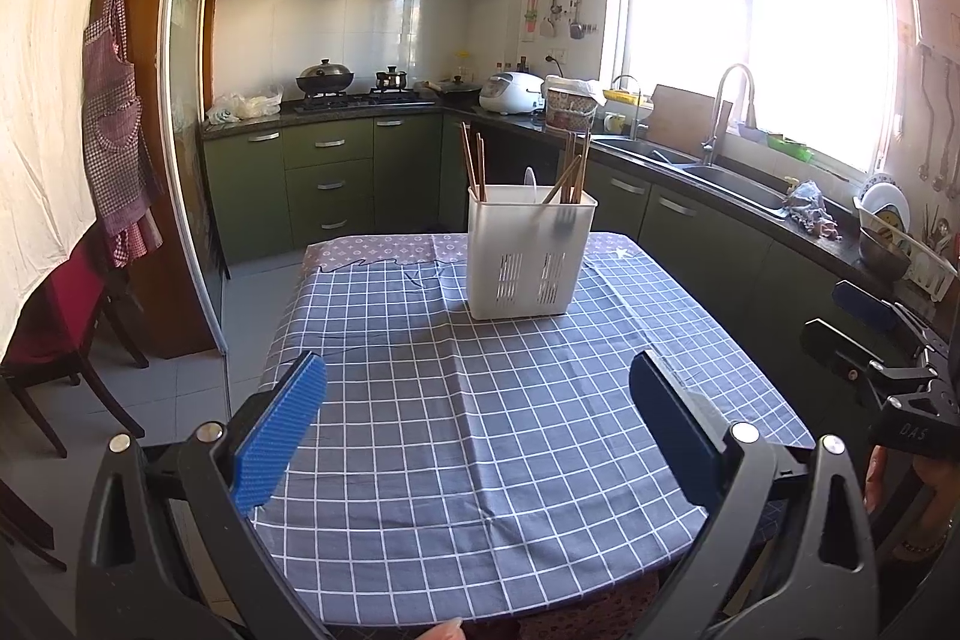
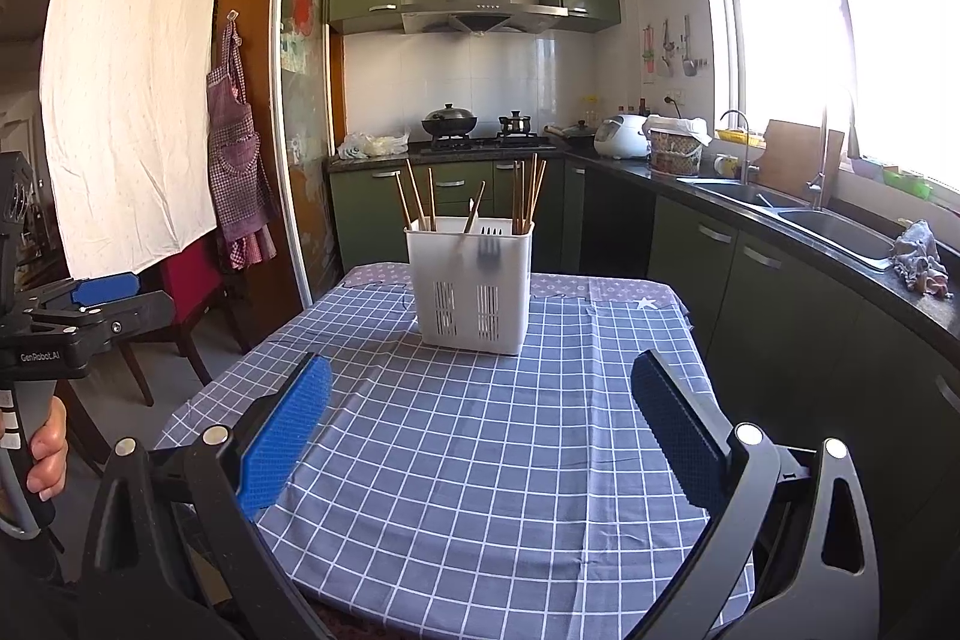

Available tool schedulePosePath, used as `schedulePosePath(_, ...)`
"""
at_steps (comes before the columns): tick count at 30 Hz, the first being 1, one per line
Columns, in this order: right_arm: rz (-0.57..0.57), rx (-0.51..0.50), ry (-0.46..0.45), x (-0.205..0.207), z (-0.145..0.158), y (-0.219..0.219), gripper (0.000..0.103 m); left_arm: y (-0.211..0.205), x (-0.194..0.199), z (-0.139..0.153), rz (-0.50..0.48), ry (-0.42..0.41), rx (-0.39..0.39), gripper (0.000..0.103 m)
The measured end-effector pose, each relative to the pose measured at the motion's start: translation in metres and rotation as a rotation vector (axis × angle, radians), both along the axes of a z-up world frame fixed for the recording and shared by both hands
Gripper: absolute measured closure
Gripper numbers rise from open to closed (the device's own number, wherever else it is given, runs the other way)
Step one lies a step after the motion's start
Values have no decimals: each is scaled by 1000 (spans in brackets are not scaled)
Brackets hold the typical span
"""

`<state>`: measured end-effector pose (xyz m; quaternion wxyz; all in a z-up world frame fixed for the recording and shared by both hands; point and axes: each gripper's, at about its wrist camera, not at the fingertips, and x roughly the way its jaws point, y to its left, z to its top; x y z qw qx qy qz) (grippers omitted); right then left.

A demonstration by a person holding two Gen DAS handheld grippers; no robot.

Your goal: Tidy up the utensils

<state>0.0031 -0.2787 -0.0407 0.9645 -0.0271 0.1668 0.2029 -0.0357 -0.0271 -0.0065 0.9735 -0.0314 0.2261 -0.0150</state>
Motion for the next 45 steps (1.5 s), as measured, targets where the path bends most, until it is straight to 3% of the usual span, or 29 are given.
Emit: schedulePosePath(45, 1, -1, 17, 2, -12, 5, 5, 2, -2, 0, 15, 0, 12, 7)
